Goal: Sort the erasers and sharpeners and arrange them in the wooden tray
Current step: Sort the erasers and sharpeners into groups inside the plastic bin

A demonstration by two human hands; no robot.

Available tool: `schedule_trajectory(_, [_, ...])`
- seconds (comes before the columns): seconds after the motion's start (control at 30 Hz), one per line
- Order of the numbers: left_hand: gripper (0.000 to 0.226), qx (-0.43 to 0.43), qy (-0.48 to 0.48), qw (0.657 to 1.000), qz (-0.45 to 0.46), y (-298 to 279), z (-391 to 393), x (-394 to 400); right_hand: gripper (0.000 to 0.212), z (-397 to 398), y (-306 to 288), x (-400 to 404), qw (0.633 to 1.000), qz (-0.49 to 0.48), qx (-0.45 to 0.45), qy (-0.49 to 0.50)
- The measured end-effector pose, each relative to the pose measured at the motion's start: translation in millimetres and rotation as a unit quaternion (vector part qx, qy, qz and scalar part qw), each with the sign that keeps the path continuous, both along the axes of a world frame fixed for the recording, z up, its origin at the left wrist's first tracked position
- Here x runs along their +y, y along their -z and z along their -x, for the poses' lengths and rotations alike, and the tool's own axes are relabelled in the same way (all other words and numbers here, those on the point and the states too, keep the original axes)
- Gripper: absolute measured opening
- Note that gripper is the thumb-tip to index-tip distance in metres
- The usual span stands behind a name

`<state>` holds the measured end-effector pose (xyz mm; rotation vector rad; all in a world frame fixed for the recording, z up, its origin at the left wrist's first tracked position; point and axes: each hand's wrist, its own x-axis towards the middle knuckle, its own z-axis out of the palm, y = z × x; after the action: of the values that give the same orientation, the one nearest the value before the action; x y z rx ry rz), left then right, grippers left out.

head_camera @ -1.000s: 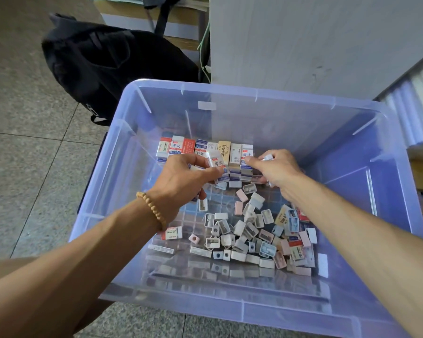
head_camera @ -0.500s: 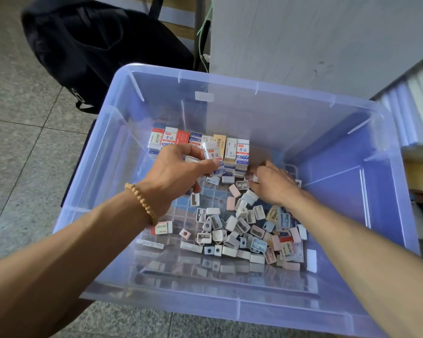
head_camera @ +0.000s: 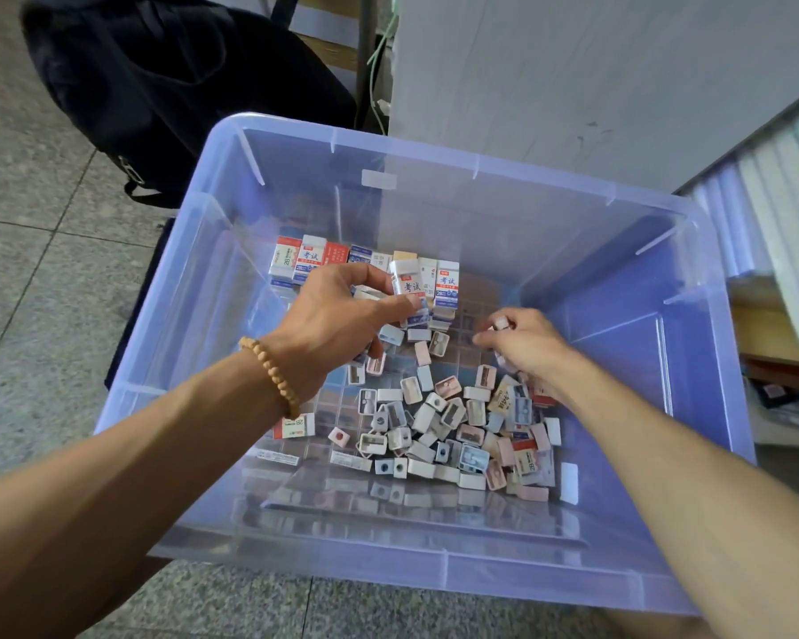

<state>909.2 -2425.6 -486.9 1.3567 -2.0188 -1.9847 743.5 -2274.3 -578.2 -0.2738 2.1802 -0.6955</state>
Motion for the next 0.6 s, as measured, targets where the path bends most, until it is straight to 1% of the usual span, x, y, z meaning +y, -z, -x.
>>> schedule_trajectory(0.03, [0.032,0.001,-0.001,1.0,-0.002,-0.4,0.4,-0.1,0.01,0.9,-0.2,-0.3,0.993,0.046,-0.071,0.078])
schedule_trajectory(0.1, [0.031,0.001,-0.001,1.0,-0.004,-1.0,1.2,0.3,0.012,4.5,2.2,-3.8,0.949,0.129,-0.204,0.204])
schedule_trajectory(0.13, [0.03,0.001,0.0,1.0,-0.004,-0.8,1.5,0.8,0.024,5.6,3.7,-7.0,0.925,0.155,-0.239,0.25])
schedule_trajectory(0.17, [0.028,0.002,0.001,1.0,-0.006,-0.4,1.2,0.9,0.037,5.6,6.0,-10.8,0.908,0.168,-0.253,0.289])
schedule_trajectory(0.2, [0.026,0.005,0.001,1.0,-0.007,0.0,0.9,1.0,0.047,5.1,6.6,-15.7,0.896,0.171,-0.246,0.327])
schedule_trajectory(0.23, [0.024,0.006,0.001,1.0,-0.007,0.2,0.6,0.9,0.049,6.5,11.6,-18.4,0.886,0.177,-0.23,0.363])
schedule_trajectory(0.27, [0.023,0.006,0.001,1.0,-0.006,0.5,0.1,0.5,0.043,6.6,12.8,-20.3,0.885,0.178,-0.206,0.378])
schedule_trajectory(0.3, [0.023,0.005,-0.002,1.0,-0.006,0.6,-0.4,-0.1,0.029,6.8,15.9,-21.4,0.891,0.175,-0.181,0.377])
schedule_trajectory(0.33, [0.022,0.004,-0.006,1.0,-0.007,0.8,-0.7,-1.0,0.016,6.7,18.2,-21.5,0.909,0.154,-0.151,0.356])
schedule_trajectory(0.37, [0.022,0.002,-0.009,1.0,-0.007,1.2,-0.7,-1.8,0.014,7.4,22.6,-19.5,0.932,0.124,-0.119,0.319])
schedule_trajectory(0.4, [0.022,0.001,-0.011,1.0,-0.007,1.7,-0.4,-2.6,0.015,7.8,27.4,-18.0,0.953,0.1,-0.089,0.273])
schedule_trajectory(0.47, [0.021,-0.001,-0.012,1.0,-0.006,2.1,0.1,-3.0,0.024,8.2,34.1,-15.9,0.975,0.076,-0.033,0.206])
schedule_trajectory(0.5, [0.021,0.0,-0.011,1.0,-0.005,2.0,0.4,-2.6,0.03,8.5,36.2,-14.7,0.979,0.072,-0.005,0.189])
schedule_trajectory(0.6, [0.021,0.004,-0.007,1.0,-0.008,1.3,0.7,-0.1,0.029,14.0,50.0,-11.6,0.981,0.058,0.061,0.176])
